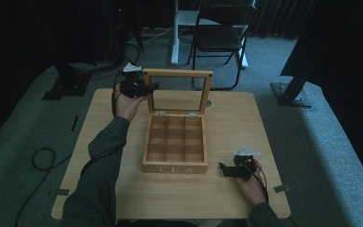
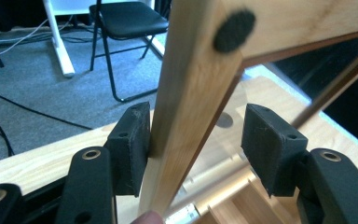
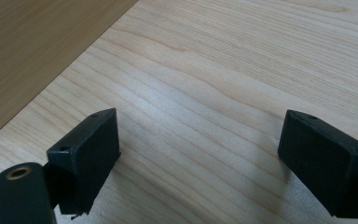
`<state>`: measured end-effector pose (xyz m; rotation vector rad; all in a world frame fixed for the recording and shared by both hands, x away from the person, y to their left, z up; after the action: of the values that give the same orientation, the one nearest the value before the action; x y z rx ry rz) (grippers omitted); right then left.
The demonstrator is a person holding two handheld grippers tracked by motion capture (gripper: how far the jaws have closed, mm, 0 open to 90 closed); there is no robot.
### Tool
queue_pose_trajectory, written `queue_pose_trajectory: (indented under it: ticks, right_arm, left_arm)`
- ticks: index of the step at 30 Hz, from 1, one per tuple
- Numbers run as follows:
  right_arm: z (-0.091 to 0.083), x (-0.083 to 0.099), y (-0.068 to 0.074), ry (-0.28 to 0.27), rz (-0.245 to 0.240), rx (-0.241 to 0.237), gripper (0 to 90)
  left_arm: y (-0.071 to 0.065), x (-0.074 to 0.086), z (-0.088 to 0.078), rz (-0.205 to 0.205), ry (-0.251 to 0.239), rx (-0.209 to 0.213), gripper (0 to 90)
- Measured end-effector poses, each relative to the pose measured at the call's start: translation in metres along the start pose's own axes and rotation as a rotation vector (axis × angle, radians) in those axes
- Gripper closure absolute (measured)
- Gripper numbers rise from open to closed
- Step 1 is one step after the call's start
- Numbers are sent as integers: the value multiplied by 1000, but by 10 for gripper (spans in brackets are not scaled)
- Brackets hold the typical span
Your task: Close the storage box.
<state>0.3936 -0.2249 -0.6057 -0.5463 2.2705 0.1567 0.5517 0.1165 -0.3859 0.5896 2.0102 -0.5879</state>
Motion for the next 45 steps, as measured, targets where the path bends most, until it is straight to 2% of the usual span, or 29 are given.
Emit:
queue_pose_trajectory:
  ticks: [5,11,13,23,30,45]
  right_arm:
    - [0,0,0,0,1,1,122]
    - [0,0,0,0,3,3,122]
    - [0,0,0,1,3,3,122]
    - [0,0,0,-1,3,4,122]
    - [0,0,0,-1,3,4,122]
    - [0,0,0,-2,2,4,122]
  left_arm:
    - [-10,9,-12,24,-2,1,421]
    - [-19,4,-28,26,-50,-22,435]
    - [-20,3,-30,29,-51,-25,435]
    - [-34,8,-44,87,-12,-122,472]
    - [-37,15,-50,64,-11,-126,495]
    - [-45,30,-58,35,5,-131,454]
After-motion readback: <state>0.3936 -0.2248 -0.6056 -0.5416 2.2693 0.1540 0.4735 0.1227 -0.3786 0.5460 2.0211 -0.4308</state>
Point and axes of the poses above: each handheld gripper's, and its own axes: z roughly forward along the jaws, x roughly out of its underside, y roughly to its left, the point moved 8 cm from there along z, roughly forward along the jaws, and after that the axes turned 5 degrees about x, right-handed, at the moved point
